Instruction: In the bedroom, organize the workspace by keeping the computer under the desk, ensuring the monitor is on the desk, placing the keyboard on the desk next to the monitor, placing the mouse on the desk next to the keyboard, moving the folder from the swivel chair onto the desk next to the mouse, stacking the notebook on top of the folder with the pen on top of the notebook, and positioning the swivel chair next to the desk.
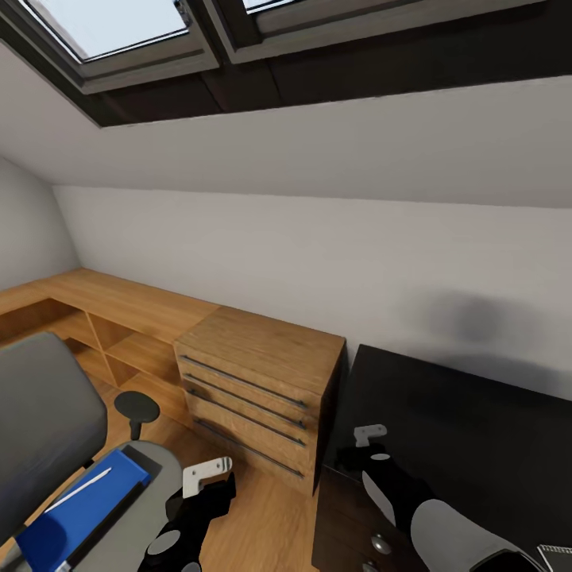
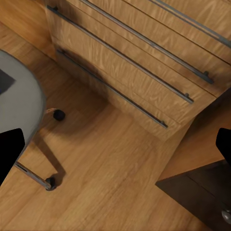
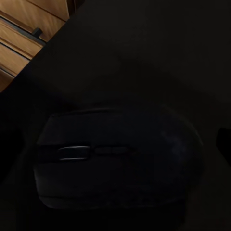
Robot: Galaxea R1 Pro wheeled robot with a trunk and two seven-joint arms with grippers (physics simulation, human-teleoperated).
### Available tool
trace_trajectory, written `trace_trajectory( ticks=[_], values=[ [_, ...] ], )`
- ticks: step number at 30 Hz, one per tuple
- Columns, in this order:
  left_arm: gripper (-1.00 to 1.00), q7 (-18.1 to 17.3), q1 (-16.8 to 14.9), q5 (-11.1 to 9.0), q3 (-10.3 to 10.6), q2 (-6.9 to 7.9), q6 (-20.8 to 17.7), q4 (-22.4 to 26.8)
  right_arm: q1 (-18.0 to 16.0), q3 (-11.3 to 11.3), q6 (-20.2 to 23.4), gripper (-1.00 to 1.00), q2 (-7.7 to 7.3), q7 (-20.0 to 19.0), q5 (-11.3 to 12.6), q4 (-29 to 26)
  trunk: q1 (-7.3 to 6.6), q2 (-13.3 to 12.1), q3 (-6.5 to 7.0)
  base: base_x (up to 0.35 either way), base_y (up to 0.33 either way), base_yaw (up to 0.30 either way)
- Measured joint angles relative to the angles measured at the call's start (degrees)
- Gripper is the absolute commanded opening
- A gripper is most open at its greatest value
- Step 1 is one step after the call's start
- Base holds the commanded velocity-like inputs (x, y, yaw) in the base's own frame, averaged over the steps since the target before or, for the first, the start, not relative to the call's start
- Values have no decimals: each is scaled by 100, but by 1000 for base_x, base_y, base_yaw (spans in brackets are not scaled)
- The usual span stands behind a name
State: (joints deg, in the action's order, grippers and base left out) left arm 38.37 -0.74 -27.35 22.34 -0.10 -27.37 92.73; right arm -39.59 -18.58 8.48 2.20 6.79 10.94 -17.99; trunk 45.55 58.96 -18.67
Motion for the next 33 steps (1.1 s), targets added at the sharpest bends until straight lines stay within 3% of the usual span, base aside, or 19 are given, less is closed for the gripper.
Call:
trace_trajectory(
  ticks=[4,10,31,32,33],
  values=[
    [100,0,0,0,0,0,0,0,-1,0,0,100,2,0,0,2,0,0,0,0,0,0],
    [100,0,0,0,0,0,0,-2,-1,0,0,100,8,0,0,1,131,239,-107,0,0,0],
    [100,0,0,-8,-3,9,-9,-5,-2,-8,-16,100,21,0,-2,-1,132,241,-108,0,0,0],
    [100,0,0,-9,-2,9,-9,-3,-2,-9,-15,-100,21,0,-4,-1,132,241,-108,0,0,0],
    [100,0,0,-9,-3,9,-9,-2,-2,-9,-12,-100,21,0,-8,-1,132,241,-108,0,0,0]
  ],
)
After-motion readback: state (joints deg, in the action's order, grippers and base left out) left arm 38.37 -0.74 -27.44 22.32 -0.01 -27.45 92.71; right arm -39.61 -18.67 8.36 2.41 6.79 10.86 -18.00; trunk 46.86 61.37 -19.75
